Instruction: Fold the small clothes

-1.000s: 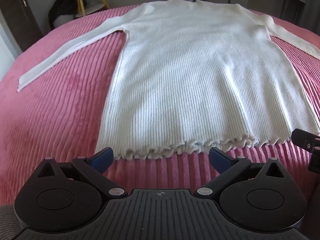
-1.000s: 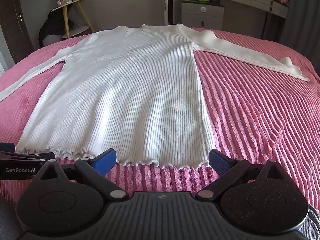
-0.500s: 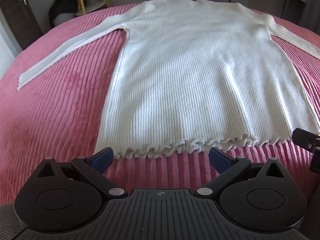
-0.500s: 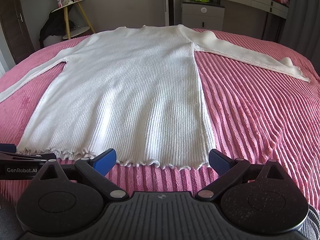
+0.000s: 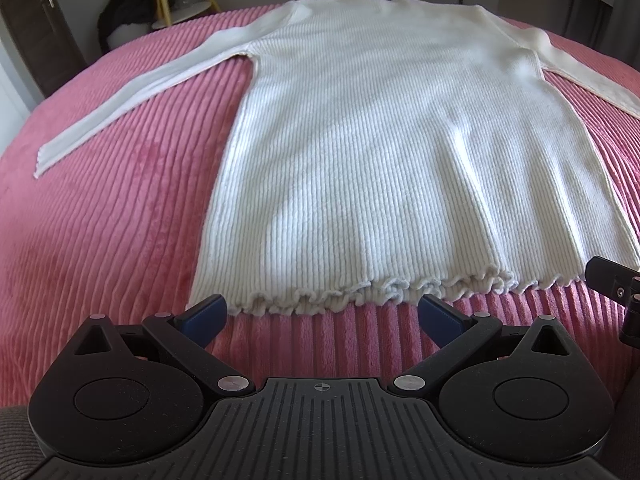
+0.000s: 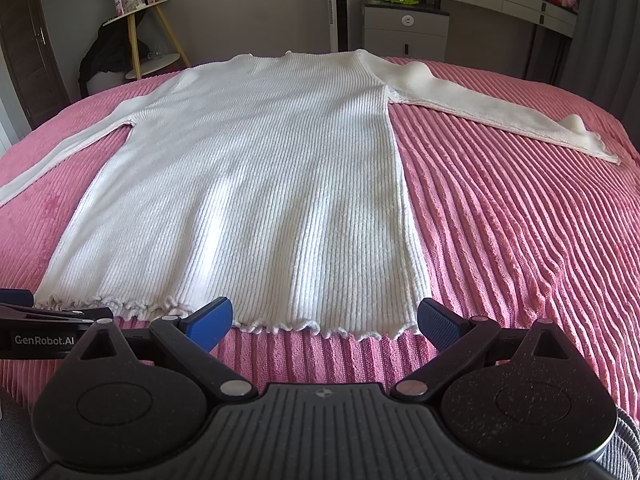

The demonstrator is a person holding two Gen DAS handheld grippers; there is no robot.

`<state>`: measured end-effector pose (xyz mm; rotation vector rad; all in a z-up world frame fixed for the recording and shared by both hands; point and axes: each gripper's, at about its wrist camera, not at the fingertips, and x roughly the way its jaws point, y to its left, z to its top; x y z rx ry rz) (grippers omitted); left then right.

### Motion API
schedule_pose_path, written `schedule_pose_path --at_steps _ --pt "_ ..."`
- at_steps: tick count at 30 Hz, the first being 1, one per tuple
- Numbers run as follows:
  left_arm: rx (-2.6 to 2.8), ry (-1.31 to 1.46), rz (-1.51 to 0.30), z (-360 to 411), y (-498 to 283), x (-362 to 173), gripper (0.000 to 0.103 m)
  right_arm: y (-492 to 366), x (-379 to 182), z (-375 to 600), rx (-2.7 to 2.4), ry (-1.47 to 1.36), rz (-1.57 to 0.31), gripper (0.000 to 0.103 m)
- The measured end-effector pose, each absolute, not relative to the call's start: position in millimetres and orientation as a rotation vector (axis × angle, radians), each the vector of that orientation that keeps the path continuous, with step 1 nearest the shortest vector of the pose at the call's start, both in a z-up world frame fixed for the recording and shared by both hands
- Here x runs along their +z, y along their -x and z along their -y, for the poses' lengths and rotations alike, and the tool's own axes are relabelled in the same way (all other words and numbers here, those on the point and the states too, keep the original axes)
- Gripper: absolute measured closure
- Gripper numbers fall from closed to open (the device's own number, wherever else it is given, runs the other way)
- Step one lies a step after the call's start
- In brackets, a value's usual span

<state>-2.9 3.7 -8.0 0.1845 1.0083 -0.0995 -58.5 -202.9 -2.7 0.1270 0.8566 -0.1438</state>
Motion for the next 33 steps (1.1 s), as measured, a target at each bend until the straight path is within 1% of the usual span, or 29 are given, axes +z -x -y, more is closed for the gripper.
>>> schedule_pose_path --at_steps 33 --pt "-0.098 -0.169 -1.025 -4.3 1.5 -7.2 0.0 58.2 -3.0 203.1 -0.139 -0.125 -0.856 0.004"
